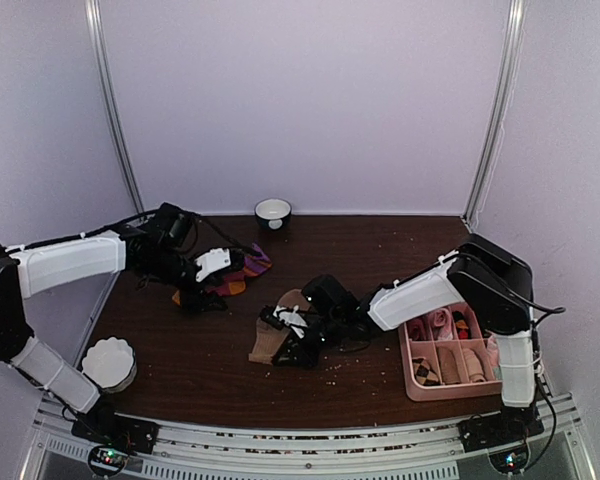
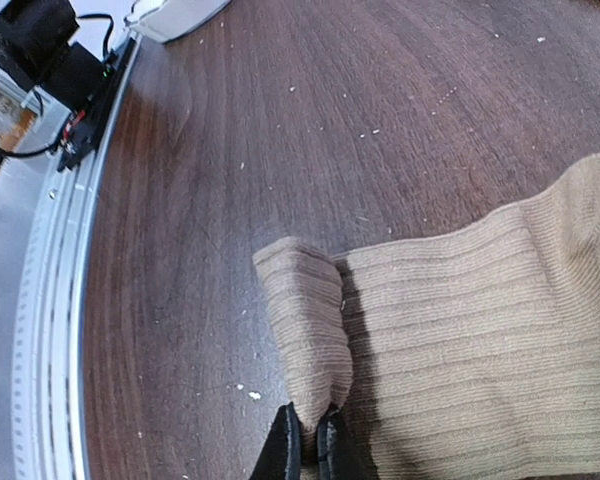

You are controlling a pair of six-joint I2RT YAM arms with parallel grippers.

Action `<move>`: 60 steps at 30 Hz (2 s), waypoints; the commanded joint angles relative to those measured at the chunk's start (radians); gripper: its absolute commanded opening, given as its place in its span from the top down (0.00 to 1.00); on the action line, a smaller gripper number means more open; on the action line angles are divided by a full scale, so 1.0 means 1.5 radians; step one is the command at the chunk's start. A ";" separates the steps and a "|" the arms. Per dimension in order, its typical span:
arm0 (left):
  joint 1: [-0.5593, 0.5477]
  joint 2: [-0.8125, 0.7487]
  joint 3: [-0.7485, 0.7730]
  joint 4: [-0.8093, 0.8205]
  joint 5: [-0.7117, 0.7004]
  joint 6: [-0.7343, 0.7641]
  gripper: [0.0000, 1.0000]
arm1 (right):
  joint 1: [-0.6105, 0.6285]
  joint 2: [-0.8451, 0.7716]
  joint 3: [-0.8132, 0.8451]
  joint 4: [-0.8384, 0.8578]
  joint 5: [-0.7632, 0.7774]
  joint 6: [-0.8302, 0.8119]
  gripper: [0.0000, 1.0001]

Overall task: Roll the socks
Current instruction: Roll the sock at the center of the board.

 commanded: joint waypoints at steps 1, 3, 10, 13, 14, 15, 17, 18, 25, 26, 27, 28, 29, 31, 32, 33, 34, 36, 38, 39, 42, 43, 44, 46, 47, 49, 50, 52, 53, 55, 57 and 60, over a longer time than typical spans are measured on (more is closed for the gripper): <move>-0.110 -0.056 -0.092 0.041 0.027 0.126 0.38 | -0.020 0.085 -0.053 -0.119 -0.009 0.066 1.00; -0.154 -0.048 -0.101 0.037 0.018 0.147 0.38 | -0.034 0.100 -0.045 -0.123 -0.021 0.085 1.00; -0.255 0.035 -0.075 0.055 -0.046 0.179 0.45 | -0.070 0.134 -0.038 -0.132 -0.069 0.117 1.00; -0.266 0.080 -0.048 0.044 -0.056 0.195 0.51 | -0.078 0.134 -0.047 -0.125 -0.082 0.119 1.00; -0.270 0.095 -0.035 0.037 -0.063 0.199 0.55 | -0.080 0.136 -0.044 -0.132 -0.083 0.116 1.00; -0.272 0.111 -0.024 0.035 -0.069 0.200 0.57 | -0.081 0.137 -0.042 -0.140 -0.085 0.112 1.00; -0.273 0.134 -0.009 0.042 -0.081 0.194 0.59 | -0.082 0.138 -0.037 -0.152 -0.087 0.103 1.00; -0.273 0.140 -0.007 0.049 -0.087 0.192 0.59 | -0.082 0.138 -0.036 -0.156 -0.087 0.099 1.00; -0.276 0.168 -0.006 0.054 -0.098 0.196 0.70 | -0.084 0.148 -0.033 -0.167 -0.101 0.094 1.00; -0.277 0.165 -0.009 0.056 -0.098 0.194 0.71 | -0.084 0.149 -0.031 -0.168 -0.101 0.095 1.00; -0.277 0.155 -0.014 0.060 -0.097 0.190 0.72 | -0.085 0.150 -0.029 -0.169 -0.104 0.095 1.00; -0.277 0.144 -0.020 0.067 -0.092 0.187 0.71 | -0.085 0.152 -0.028 -0.169 -0.105 0.096 1.00; -0.277 0.129 -0.030 0.072 -0.083 0.185 0.68 | -0.085 0.153 -0.027 -0.170 -0.105 0.097 1.00; -0.280 0.102 -0.042 0.078 -0.069 0.185 0.61 | -0.086 0.157 -0.026 -0.172 -0.108 0.099 1.00; -0.283 0.094 -0.047 0.078 -0.067 0.188 0.58 | -0.087 0.158 -0.023 -0.174 -0.108 0.100 1.00; -0.287 0.087 -0.052 0.078 -0.068 0.194 0.56 | -0.088 0.161 -0.021 -0.175 -0.109 0.101 1.00; -0.292 0.085 -0.057 0.078 -0.071 0.202 0.55 | -0.088 0.161 -0.020 -0.176 -0.109 0.102 1.00; -0.299 0.085 -0.063 0.079 -0.074 0.210 0.55 | -0.089 0.162 -0.017 -0.178 -0.110 0.103 1.00; -0.305 0.090 -0.069 0.079 -0.077 0.214 0.55 | -0.089 0.161 -0.017 -0.181 -0.110 0.105 1.00; -0.308 0.095 -0.071 0.082 -0.082 0.215 0.56 | -0.089 0.161 -0.018 -0.182 -0.109 0.105 1.00; -0.309 0.110 -0.071 0.089 -0.092 0.218 0.60 | -0.090 0.161 -0.021 -0.181 -0.110 0.106 1.00; -0.309 0.118 -0.070 0.091 -0.098 0.218 0.61 | -0.090 0.162 -0.021 -0.182 -0.110 0.107 1.00; -0.309 0.129 -0.068 0.093 -0.107 0.217 0.62 | -0.090 0.162 -0.021 -0.182 -0.112 0.108 1.00; -0.309 0.148 -0.064 0.103 -0.130 0.206 0.63 | -0.090 0.161 -0.021 -0.183 -0.112 0.108 1.00; -0.309 0.151 -0.064 0.109 -0.136 0.202 0.64 | -0.090 0.161 -0.021 -0.184 -0.112 0.108 1.00; -0.309 0.153 -0.066 0.116 -0.137 0.199 0.64 | -0.090 0.161 -0.021 -0.186 -0.112 0.108 1.00; -0.309 0.156 -0.064 0.114 -0.138 0.200 0.65 | -0.091 0.161 -0.021 -0.185 -0.113 0.109 1.00; -0.309 0.166 -0.060 0.112 -0.147 0.196 0.66 | -0.091 0.160 -0.021 -0.183 -0.116 0.113 1.00; -0.309 0.172 -0.057 0.111 -0.154 0.194 0.67 | -0.091 0.160 -0.021 -0.181 -0.119 0.115 1.00; -0.309 0.186 -0.051 0.113 -0.176 0.187 0.67 | -0.092 0.160 -0.021 -0.179 -0.125 0.118 1.00; -0.309 0.190 -0.047 0.115 -0.189 0.177 0.65 | -0.091 0.158 -0.022 -0.179 -0.127 0.117 1.00; -0.309 0.170 -0.048 0.110 -0.183 0.163 0.60 | -0.091 0.159 -0.022 -0.186 -0.127 0.115 1.00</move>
